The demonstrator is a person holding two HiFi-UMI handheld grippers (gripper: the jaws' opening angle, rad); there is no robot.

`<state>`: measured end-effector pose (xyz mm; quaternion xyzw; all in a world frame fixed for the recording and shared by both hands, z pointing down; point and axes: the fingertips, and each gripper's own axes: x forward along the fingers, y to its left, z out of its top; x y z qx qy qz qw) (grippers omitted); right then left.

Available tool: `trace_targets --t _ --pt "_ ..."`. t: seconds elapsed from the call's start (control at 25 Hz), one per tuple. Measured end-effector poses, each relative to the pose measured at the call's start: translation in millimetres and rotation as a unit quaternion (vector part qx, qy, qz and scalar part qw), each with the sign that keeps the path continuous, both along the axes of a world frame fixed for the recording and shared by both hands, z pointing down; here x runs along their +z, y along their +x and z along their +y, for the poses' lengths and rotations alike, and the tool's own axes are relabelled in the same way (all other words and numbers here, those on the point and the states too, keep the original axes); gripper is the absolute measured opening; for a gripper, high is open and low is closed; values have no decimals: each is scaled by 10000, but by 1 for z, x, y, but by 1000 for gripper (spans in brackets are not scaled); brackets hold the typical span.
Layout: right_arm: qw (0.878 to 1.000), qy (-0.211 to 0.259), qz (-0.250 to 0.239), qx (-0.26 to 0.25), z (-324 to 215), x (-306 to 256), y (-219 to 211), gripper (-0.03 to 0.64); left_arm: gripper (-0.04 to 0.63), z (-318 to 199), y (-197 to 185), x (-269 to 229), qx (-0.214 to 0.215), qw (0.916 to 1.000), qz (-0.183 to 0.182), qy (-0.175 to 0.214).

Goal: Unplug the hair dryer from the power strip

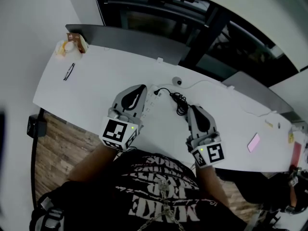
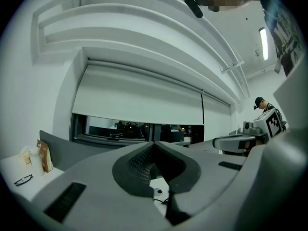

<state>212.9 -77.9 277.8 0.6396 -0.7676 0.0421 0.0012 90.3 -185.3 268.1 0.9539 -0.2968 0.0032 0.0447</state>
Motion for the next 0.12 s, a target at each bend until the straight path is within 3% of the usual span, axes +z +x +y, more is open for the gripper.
trace_targets --t 0.12 --pt "9999 29 -10 -123 22 -4 20 35 25 24 16 -12 -134 9998 149 3"
